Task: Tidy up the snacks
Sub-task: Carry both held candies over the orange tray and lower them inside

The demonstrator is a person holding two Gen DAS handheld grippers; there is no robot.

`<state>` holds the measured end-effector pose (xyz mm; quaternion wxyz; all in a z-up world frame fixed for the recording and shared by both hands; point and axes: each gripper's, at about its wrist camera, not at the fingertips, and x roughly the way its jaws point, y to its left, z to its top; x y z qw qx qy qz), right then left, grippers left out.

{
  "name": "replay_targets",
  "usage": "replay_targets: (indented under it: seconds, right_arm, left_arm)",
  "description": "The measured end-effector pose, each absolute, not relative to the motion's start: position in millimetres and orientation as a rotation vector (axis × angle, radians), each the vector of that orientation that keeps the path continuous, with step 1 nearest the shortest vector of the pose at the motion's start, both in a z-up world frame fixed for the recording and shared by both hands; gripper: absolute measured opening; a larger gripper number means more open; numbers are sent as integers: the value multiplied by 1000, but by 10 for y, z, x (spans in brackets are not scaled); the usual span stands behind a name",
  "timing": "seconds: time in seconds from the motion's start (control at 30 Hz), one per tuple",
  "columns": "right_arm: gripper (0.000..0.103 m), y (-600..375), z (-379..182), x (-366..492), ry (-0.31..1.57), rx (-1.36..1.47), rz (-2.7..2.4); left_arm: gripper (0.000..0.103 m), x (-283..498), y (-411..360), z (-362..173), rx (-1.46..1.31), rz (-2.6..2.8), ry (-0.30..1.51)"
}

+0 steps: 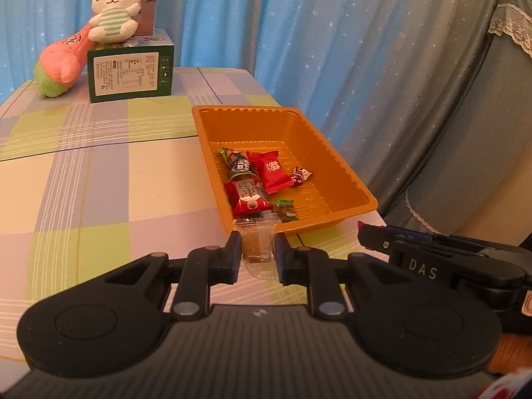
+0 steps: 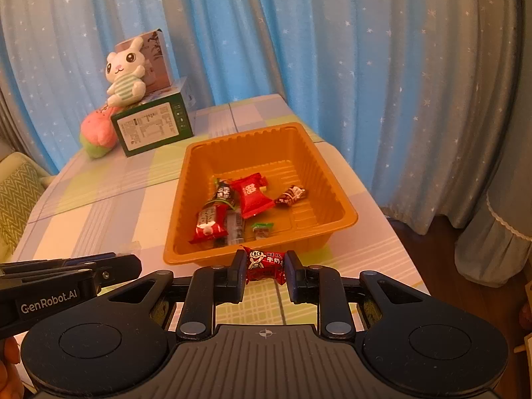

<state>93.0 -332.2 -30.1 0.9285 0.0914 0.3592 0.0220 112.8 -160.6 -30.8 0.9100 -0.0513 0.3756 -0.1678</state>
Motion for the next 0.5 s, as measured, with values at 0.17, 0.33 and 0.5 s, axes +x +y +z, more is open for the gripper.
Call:
replay_targets:
  seconds: [0.17,0.33,0.5]
  right_arm:
    - [25,-3369,-303,957,735,191,35]
    - [25,-3415,-289,1014,730,187,29]
    - [25,-3474,-287,1105,726,186,21]
  left_arm:
    - [19,1176,-1679,-311,-104,-360,776]
    - [19,1226,-1736,-324,-103,-372,777]
    - [19,1309,-1815,-322,-99,-385,772]
